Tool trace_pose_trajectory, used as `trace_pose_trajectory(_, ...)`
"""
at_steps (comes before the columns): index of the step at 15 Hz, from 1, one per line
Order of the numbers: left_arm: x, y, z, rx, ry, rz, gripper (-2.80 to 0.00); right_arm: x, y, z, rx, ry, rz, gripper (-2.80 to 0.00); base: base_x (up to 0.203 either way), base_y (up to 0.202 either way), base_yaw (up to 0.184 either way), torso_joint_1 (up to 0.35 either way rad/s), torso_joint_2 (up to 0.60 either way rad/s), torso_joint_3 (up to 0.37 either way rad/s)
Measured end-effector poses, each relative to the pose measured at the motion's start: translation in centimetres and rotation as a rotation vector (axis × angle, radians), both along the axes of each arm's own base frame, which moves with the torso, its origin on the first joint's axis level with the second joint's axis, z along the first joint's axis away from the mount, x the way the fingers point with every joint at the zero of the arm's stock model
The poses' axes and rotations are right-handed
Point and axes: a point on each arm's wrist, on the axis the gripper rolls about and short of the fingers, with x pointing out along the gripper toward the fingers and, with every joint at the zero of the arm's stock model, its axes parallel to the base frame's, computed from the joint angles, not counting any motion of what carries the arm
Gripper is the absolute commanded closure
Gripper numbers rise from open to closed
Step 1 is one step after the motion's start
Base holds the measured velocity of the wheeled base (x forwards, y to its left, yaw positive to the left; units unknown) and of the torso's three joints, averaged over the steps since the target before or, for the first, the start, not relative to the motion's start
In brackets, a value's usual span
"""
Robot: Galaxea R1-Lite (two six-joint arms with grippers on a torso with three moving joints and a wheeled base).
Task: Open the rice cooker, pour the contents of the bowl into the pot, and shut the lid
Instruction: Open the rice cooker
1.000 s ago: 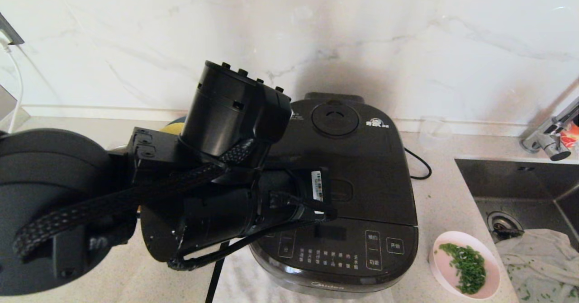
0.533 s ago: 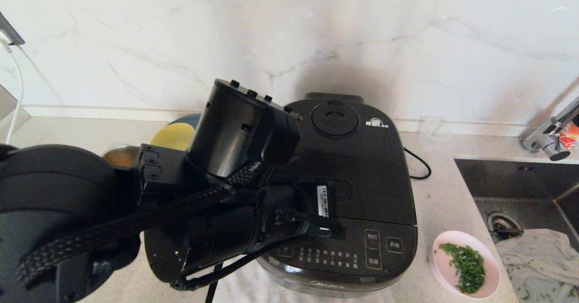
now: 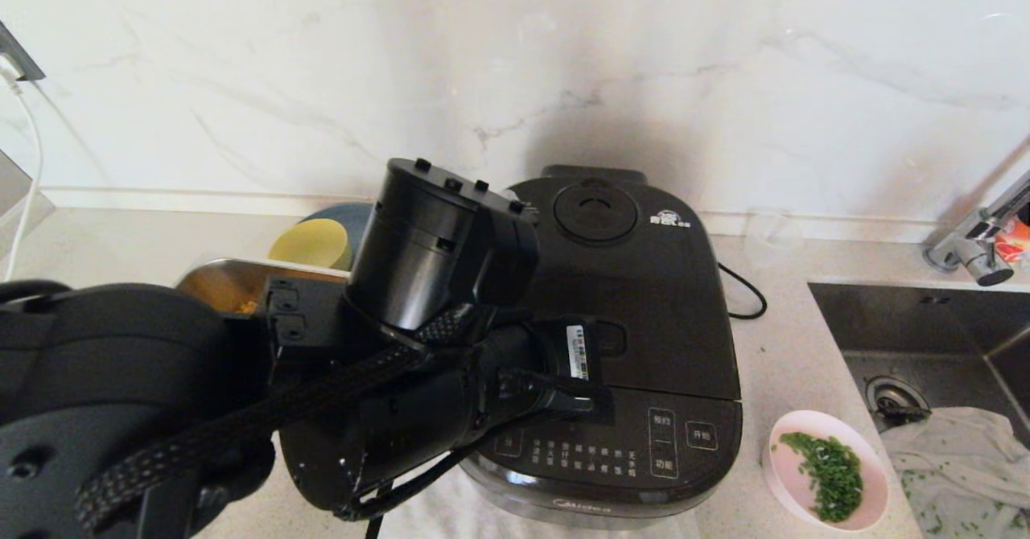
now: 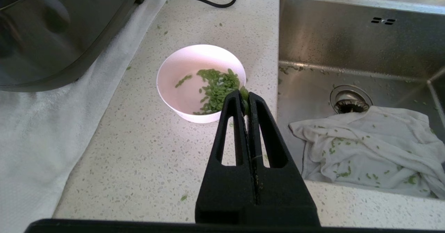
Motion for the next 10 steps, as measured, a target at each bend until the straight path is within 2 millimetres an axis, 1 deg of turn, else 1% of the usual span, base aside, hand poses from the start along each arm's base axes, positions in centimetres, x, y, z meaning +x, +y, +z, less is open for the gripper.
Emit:
trace_pose_trajectory(4,0.2,-0.1,-0.7,0.004,0.001,0.007,0.00,0.0,0.0,0.0,0.000,0.000,0.000,0.00,0.000,0.000,0.000,0.000,0.00,0.000)
trace_pose_trajectory(6,0.2,-0.1,-0.6,-0.014,-0.010,0.008,0.00,0.0,0.0,0.0,0.001,0.000,0.000,0.00,0.000,0.000,0.000,0.000,0.00,0.000)
trace_pose_trajectory(10,-0.2,0.6,1.5,-0.101,-0.067,0.007,0.00,0.0,0.0,0.0,0.001,0.000,0.000,0.00,0.000,0.000,0.000,0.000,0.00,0.000)
